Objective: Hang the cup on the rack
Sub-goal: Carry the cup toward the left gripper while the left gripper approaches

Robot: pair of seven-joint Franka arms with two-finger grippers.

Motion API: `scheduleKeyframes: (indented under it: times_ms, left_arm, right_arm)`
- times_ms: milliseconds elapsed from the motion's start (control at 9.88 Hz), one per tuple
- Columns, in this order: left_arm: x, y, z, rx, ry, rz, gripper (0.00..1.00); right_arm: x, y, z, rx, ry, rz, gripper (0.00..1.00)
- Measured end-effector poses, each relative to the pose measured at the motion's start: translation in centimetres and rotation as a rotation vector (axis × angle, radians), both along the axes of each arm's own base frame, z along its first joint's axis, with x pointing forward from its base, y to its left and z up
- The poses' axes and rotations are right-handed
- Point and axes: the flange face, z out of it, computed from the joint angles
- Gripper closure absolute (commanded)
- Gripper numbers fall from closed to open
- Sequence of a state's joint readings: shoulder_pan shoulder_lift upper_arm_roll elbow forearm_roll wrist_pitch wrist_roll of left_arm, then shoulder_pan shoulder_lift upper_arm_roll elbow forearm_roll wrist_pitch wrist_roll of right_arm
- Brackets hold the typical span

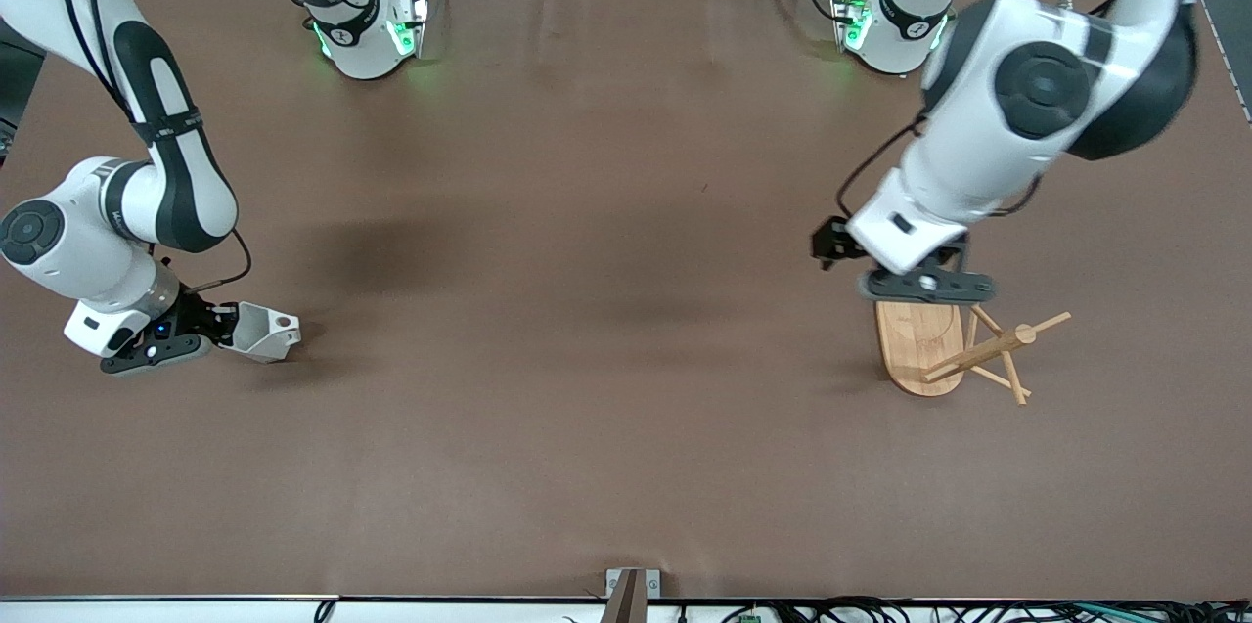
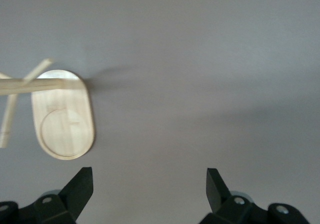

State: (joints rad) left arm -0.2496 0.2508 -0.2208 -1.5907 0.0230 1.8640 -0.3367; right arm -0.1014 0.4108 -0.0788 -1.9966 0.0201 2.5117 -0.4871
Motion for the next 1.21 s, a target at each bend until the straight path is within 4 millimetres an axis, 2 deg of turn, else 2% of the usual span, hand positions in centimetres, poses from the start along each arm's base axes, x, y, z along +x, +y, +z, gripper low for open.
scheduleKeyframes:
  times_ms: [202,304,506,607,810,1012,1214]
  left_arm:
    - [-2.6,-7.1,-0.6,-0.032,-0.040,-0.117,0.00]
    - [-3.7,-10.1,-1.1,-0.044,-0.050,-0.177,0.00]
    - [-5.5,-13.9,-1.6,-0.051,-0.056,-0.326,0.00]
    - [-6.1,-14.8,-1.6,-0.050,-0.062,-0.410,0.00]
    - [-6.1,-15.0,-1.2,-0.046,-0.081,-0.585,0.00]
    - [-6.0,-15.2,-0.8,-0.049,-0.108,-0.714,0.00]
    - [-5.8,-16.0,0.8,-0.074,-0.191,-0.795,0.01]
  right_arm:
    - [0.4,0.8,0.6,0.011,0.024,0.007,1.00]
    - [1.1,1.9,2.1,0.022,0.037,0.001,1.00]
    - [2.8,6.5,6.6,0.129,0.025,-0.071,1.00]
    - [3.3,9.1,8.5,0.207,0.012,-0.095,1.00]
    - [3.4,13.7,10.6,0.376,0.021,-0.124,1.00]
    - [2.3,18.8,11.7,0.577,0.111,-0.146,1.00]
    - [1.1,22.1,12.4,0.764,0.214,-0.171,1.00]
